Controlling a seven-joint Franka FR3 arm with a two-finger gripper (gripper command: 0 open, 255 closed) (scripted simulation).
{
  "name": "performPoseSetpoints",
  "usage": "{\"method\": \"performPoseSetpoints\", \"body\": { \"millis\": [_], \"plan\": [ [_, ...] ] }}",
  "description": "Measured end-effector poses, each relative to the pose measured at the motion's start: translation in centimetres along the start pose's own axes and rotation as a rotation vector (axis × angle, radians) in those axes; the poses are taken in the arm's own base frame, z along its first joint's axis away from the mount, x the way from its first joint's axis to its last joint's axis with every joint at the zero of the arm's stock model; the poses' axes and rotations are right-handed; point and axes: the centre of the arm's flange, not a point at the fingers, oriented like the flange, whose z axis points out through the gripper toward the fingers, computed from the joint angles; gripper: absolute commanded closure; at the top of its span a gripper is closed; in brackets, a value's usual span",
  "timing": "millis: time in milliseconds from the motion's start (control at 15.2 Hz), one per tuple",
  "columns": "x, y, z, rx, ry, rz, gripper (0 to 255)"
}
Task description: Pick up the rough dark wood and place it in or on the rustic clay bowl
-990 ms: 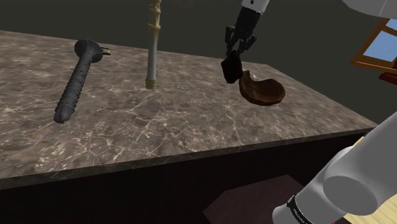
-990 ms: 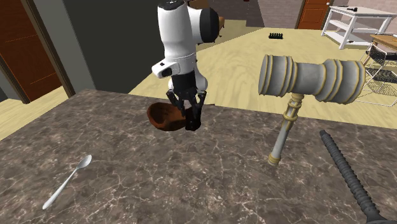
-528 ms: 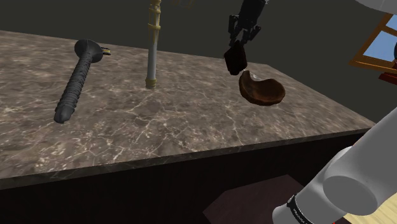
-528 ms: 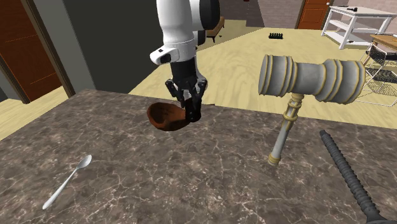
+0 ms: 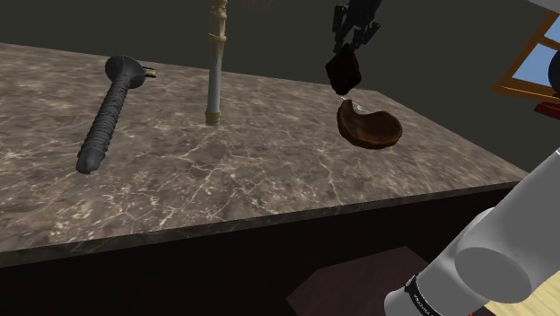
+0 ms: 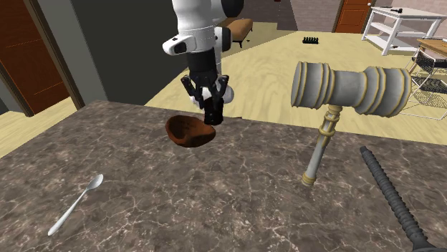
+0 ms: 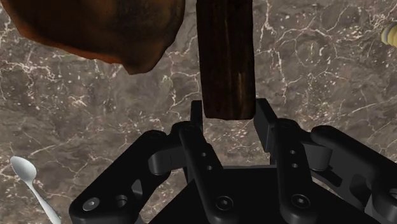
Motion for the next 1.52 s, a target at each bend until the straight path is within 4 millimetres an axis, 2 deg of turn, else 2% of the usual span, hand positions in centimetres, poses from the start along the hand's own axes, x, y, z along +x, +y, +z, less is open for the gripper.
{"method": "performPoseSetpoints", "body": {
  "millis": [132,528,594,858,1518],
  "plan": [
    [-0.9,1.8,-0.7,0.000,0.000,0.000,255],
    [-4.1,9.0,-2.5,0.000,0.001,0.001,255],
    [-4.6,9.6,-2.7,0.000,0.000,0.001,255],
    [-5.0,10.6,-1.4,0.000,0.000,0.000,255],
    [-4.9,11.2,3.8,0.000,-0.001,0.000,255]
  ]
}}
